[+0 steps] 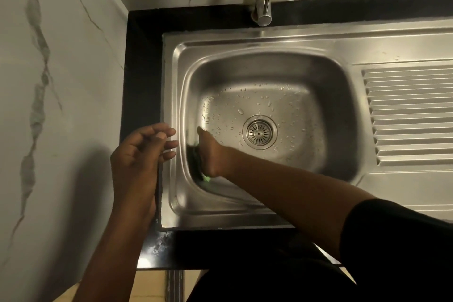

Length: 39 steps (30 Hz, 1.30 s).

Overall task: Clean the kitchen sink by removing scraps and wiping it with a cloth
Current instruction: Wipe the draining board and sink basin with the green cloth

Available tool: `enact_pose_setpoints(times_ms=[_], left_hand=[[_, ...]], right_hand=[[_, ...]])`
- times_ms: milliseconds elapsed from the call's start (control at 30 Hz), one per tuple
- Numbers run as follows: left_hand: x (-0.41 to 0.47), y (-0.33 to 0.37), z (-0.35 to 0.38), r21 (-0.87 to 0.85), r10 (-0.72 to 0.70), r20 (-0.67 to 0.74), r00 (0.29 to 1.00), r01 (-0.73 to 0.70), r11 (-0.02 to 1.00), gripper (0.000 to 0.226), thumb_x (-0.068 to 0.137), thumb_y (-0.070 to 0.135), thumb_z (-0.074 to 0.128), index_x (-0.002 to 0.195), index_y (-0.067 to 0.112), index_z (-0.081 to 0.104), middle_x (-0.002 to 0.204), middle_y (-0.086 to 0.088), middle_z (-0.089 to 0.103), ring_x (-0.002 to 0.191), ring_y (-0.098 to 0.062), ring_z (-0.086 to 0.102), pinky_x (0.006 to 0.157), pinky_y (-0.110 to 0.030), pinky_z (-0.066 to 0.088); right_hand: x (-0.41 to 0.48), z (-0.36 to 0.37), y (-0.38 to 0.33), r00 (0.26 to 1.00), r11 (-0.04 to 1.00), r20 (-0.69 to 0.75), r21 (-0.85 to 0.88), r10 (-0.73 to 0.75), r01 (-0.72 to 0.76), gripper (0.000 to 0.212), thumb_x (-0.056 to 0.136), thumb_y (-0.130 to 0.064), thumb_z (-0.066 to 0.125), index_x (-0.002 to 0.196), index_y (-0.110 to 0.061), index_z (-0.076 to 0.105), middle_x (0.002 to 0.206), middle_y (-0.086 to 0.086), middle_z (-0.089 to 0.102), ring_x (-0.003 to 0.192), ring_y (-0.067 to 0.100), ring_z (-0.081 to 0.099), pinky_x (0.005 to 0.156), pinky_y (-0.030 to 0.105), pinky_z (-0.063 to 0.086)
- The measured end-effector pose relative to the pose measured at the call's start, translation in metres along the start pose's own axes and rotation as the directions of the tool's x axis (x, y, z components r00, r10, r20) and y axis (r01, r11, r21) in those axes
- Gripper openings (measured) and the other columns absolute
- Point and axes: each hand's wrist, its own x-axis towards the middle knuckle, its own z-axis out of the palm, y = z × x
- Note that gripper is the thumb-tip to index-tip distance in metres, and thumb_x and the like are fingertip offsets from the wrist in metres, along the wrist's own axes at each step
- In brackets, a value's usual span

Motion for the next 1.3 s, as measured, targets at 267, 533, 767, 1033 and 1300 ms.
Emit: enact_pose_setpoints(times_ms=[267, 533, 767, 1033, 1300], left_hand=[[-0.007, -0.011, 0.000, 0.016, -0.035, 0.009, 0.999, 0.035, 0.999, 0.016, 0.099, 0.022, 0.066, 0.105, 0.026, 0.080, 0.109, -0.003, 0.082, 0.101, -0.026, 0.079, 0.085, -0.035, 0.063], [-0.012, -0.007, 0.004, -0.045, -0.045, 0.040, 0.998, 0.047, 0.998, 0.016, 0.096, 0.020, 0.066, 0.103, 0.024, 0.080, 0.108, -0.008, 0.082, 0.098, -0.031, 0.078, 0.081, -0.031, 0.064], [-0.010, 0.002, 0.012, -0.016, -0.014, 0.077, 0.997, 0.016, 1.000, 0.017, 0.096, 0.025, 0.065, 0.104, 0.029, 0.079, 0.108, -0.002, 0.082, 0.100, -0.028, 0.079, 0.083, -0.032, 0.063], [-0.015, -0.010, 0.028, 0.000, -0.041, 0.136, 0.990, 0.041, 0.999, 0.023, 0.101, 0.010, 0.064, 0.100, 0.027, 0.080, 0.103, -0.004, 0.082, 0.093, -0.022, 0.078, 0.077, -0.025, 0.061], [-0.014, -0.010, 0.027, 0.007, -0.041, 0.172, 0.984, 0.040, 0.999, 0.021, 0.097, 0.021, 0.065, 0.099, 0.035, 0.081, 0.105, 0.000, 0.083, 0.096, -0.023, 0.080, 0.079, -0.028, 0.061]], right_hand=[[0.016, 0.010, -0.114, 0.907, 0.869, -0.186, 0.266, -0.378, 0.417, 0.044, 0.102, -0.053, 0.047, 0.109, -0.013, 0.065, 0.111, 0.011, 0.066, 0.097, 0.030, 0.064, 0.087, 0.046, 0.052], [0.031, -0.066, -0.007, 0.852, -0.162, 0.254, -0.966, -0.458, 0.202, 0.069, 0.109, -0.020, 0.041, 0.166, -0.008, 0.004, 0.171, 0.024, 0.007, 0.159, 0.038, 0.008, 0.129, 0.047, 0.015], [0.006, -0.121, 0.025, 0.898, -0.800, 0.412, -0.585, -0.151, 0.134, 0.070, 0.107, -0.039, 0.044, 0.167, -0.024, 0.011, 0.174, 0.012, 0.000, 0.162, 0.026, 0.003, 0.130, 0.046, 0.016], [0.013, -0.136, -0.029, 0.785, -0.783, 0.429, -0.612, -0.446, -0.110, 0.060, 0.110, -0.045, 0.025, 0.167, -0.029, 0.015, 0.175, 0.010, 0.007, 0.161, 0.027, 0.009, 0.130, 0.044, 0.009], [-0.055, -0.245, -0.062, 0.318, 0.014, -0.133, -0.936, -0.939, -0.351, 0.056, 0.112, -0.030, 0.033, 0.165, -0.016, 0.021, 0.171, 0.021, 0.013, 0.159, 0.037, 0.016, 0.129, 0.047, 0.014]])
